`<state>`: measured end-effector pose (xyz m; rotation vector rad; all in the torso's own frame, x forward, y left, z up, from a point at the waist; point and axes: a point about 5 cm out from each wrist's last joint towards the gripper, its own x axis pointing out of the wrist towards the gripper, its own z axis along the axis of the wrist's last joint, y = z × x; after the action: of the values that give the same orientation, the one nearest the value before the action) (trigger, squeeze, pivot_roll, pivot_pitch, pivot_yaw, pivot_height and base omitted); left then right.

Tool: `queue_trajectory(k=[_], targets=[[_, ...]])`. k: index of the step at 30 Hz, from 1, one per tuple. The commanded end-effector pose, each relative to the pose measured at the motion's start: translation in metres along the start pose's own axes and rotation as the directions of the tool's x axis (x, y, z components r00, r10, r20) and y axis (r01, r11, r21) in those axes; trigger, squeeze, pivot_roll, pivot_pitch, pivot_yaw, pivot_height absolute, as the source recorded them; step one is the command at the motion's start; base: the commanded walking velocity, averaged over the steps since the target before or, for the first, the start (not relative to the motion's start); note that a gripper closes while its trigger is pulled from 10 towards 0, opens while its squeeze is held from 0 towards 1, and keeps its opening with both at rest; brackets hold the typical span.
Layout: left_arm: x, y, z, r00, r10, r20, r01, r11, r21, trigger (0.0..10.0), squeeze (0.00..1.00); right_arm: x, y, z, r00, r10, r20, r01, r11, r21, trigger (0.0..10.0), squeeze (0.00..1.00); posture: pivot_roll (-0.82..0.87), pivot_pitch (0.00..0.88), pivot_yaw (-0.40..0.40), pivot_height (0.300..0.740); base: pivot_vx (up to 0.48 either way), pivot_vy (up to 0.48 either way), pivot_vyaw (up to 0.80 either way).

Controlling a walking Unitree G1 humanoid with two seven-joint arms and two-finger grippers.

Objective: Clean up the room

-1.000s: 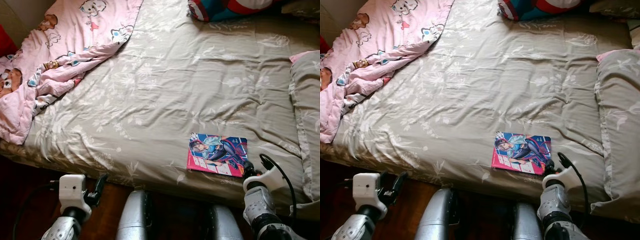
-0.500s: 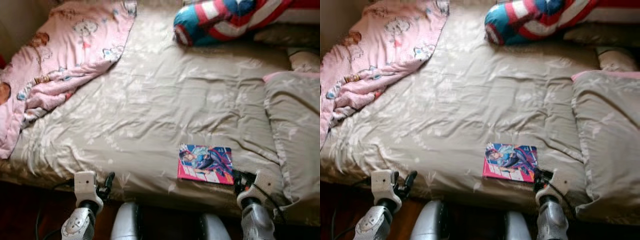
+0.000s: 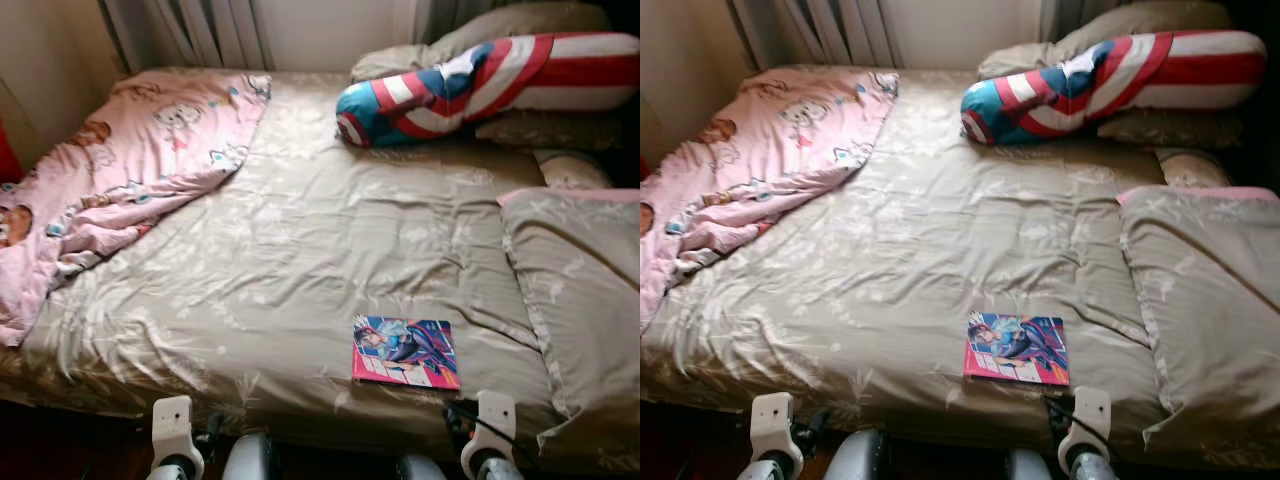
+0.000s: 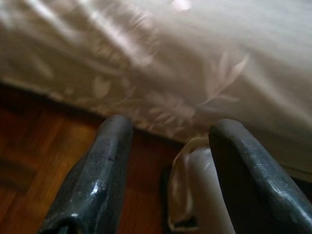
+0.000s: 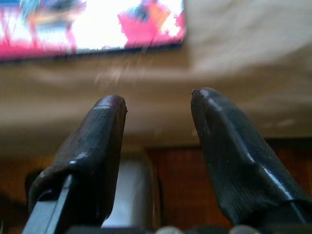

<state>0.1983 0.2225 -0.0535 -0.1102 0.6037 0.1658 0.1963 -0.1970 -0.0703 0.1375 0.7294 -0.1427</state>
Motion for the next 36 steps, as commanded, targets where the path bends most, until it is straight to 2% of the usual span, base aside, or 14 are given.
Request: queue_trajectory(k=[1, 5, 9, 12, 18, 25, 30, 36], targets=[[0.001, 0.004, -0.002, 1.000, 0.016, -0.017, -0.016, 1.000, 0.017, 10.0, 0.00, -0.002, -0.001, -0.010, 0.998, -0.007, -0.056, 0.005, 1.000, -0.026, 10.0, 0.00, -0.04, 0.020, 0.024, 0.702, 0.000, 0.000, 0.00], [0.001, 0.003, -0.009, 0.997, 0.010, -0.072, -0.008, 1.000, 0.029, 10.0, 0.00, -0.006, -0.003, -0.020, 0.994, -0.033, -0.104, 0.031, 0.999, -0.015, 10.0, 0.00, -0.04, 0.002, 0.027, 0.722, 0.000, 0.000, 0.00], [-0.001, -0.001, -0.019, 0.991, -0.008, -0.136, 0.022, 0.995, 0.100, 10.0, 0.00, -0.007, -0.001, -0.026, 0.992, -0.030, -0.122, 0.028, 0.999, -0.021, 10.0, 0.00, -0.05, 0.000, 0.033, 0.740, 0.000, 0.000, 0.00], [-0.002, -0.006, -0.026, 0.983, -0.028, -0.180, 0.049, 0.992, 0.114, 10.0, 0.00, -0.009, 0.000, -0.030, 0.990, -0.028, -0.135, 0.026, 0.999, -0.019, 10.0, 0.00, -0.05, 0.000, 0.036, 0.740, 0.000, 0.000, 0.00], [0.000, -0.014, -0.027, 0.980, -0.049, -0.194, 0.074, 0.989, 0.125, 10.0, 0.00, -0.011, 0.002, -0.037, 0.984, -0.019, -0.178, 0.014, 0.999, -0.028, 10.0, 0.00, -0.05, 0.004, 0.029, 0.740, 0.000, 0.000, 0.00], [-0.001, -0.012, -0.030, 0.975, -0.040, -0.218, 0.070, 0.989, 0.131, 10.0, 0.00, -0.011, 0.005, -0.038, 0.982, -0.008, -0.188, 0.003, 1.000, -0.028, 10.0, 0.00, -0.05, 0.022, 0.032, 0.740, 0.000, 0.000, 0.00], [-0.002, -0.007, -0.031, 0.974, -0.024, -0.226, 0.054, 0.990, 0.127, 10.0, 0.00, -0.012, -0.001, -0.041, 0.977, -0.013, -0.211, 0.005, 0.999, -0.037, 10.0, 0.00, -0.06, 0.036, 0.029, 0.740, 0.000, 0.000, 0.00], [-0.006, -0.001, -0.037, 0.967, -0.004, -0.254, 0.036, 0.992, 0.120, 10.0, 0.00, -0.016, -0.017, -0.044, 0.972, -0.033, -0.233, 0.024, 0.999, -0.043, 10.0, 0.00, -0.06, 0.045, 0.024, 0.740, 0.000, 0.000, 0.00]])
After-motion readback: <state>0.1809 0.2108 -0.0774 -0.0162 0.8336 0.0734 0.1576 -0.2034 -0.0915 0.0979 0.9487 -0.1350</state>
